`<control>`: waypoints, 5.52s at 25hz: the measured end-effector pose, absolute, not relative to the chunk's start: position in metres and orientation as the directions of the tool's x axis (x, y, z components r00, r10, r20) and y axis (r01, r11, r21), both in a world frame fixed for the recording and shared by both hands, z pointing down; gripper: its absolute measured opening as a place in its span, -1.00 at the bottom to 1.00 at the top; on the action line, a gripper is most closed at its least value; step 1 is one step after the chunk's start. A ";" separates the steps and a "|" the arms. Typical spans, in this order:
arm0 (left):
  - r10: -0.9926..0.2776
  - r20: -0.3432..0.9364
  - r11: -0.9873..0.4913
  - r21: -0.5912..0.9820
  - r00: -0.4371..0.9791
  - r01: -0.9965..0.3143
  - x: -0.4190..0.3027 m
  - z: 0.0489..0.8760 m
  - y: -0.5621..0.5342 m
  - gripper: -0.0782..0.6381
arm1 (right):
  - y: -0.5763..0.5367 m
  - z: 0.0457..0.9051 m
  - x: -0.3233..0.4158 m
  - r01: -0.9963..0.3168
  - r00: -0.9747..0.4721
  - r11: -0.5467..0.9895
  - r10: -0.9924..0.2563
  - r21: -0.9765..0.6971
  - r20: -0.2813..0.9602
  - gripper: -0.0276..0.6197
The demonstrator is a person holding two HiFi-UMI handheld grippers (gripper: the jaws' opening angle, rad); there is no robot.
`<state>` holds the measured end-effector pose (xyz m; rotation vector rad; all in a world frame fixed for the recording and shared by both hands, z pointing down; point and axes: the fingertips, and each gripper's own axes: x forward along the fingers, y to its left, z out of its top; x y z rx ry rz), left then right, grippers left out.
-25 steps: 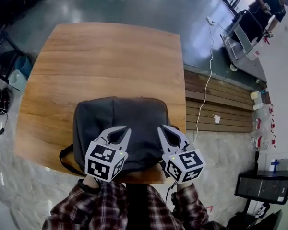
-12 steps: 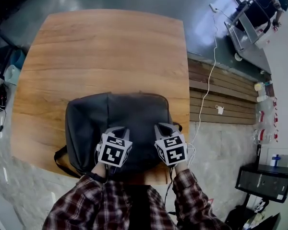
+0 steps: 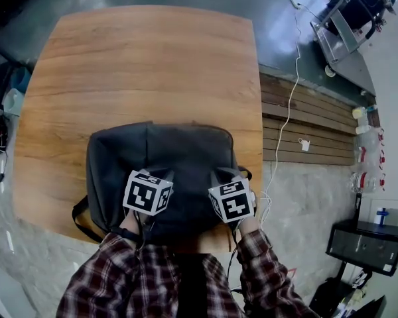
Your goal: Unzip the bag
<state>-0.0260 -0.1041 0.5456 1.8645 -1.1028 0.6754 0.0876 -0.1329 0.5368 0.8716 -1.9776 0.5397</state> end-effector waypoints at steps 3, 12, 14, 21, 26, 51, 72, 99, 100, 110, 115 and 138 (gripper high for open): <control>-0.409 0.787 -0.295 0.365 0.462 -0.883 -0.036 0.545 -0.113 -0.76 | -0.121 0.536 0.083 -0.779 -0.399 0.612 -0.318 -0.136 0.860 -0.91; -0.371 0.827 -0.388 0.276 0.423 -0.880 -0.058 0.547 -0.127 -0.76 | -0.043 0.532 0.030 -0.717 -0.607 0.521 -0.141 -0.463 0.782 -0.91; -0.388 0.822 -0.344 0.290 0.417 -0.893 -0.064 0.546 -0.126 -0.76 | -0.023 0.530 0.012 -0.690 -0.653 0.491 -0.108 -0.531 0.750 -0.91; -0.428 0.816 -0.455 0.178 0.389 -0.873 -0.089 0.543 -0.102 -0.76 | 0.054 0.525 -0.071 -0.523 -0.743 0.556 0.074 -0.646 0.665 -0.91; -0.446 0.789 -0.517 0.158 0.422 -0.841 -0.100 0.542 -0.092 -0.76 | 0.076 0.524 -0.095 -0.439 -0.774 0.547 0.173 -0.713 0.609 -0.91; -0.457 0.761 -0.495 0.212 0.460 -0.842 -0.102 0.540 -0.100 -0.76 | -0.188 0.539 -0.029 0.116 -0.549 0.987 0.158 -0.112 0.821 -0.73; -0.457 0.761 -0.480 0.224 0.460 -0.848 -0.111 0.539 -0.099 -0.76 | -0.171 0.538 -0.044 0.355 -0.440 0.932 0.231 -0.068 0.868 -0.86; -0.521 0.806 -0.349 0.098 0.280 -0.932 -0.117 0.552 -0.120 -0.76 | 0.007 0.546 0.079 -0.200 -0.537 0.947 0.110 -0.253 0.836 -0.86; -0.523 0.807 -0.345 0.094 0.275 -0.934 -0.117 0.552 -0.121 -0.76 | 0.014 0.546 0.079 -0.218 -0.546 0.942 0.101 -0.257 0.832 -0.86; -0.528 0.787 -0.331 0.155 0.319 -0.931 -0.100 0.540 -0.116 -0.76 | -0.066 0.541 0.104 -0.458 -0.529 0.886 -0.204 -0.075 0.824 -0.86; -0.543 0.773 -0.227 0.242 0.329 -0.943 -0.094 0.539 -0.098 -0.76 | -0.125 0.541 0.105 -0.482 -0.510 0.876 -0.272 -0.009 0.816 -0.86; -0.218 0.714 -0.728 0.335 0.665 -0.598 0.071 0.533 -0.177 -0.76 | -0.137 0.554 0.099 -0.423 -0.505 0.906 -0.211 -0.027 0.837 -0.86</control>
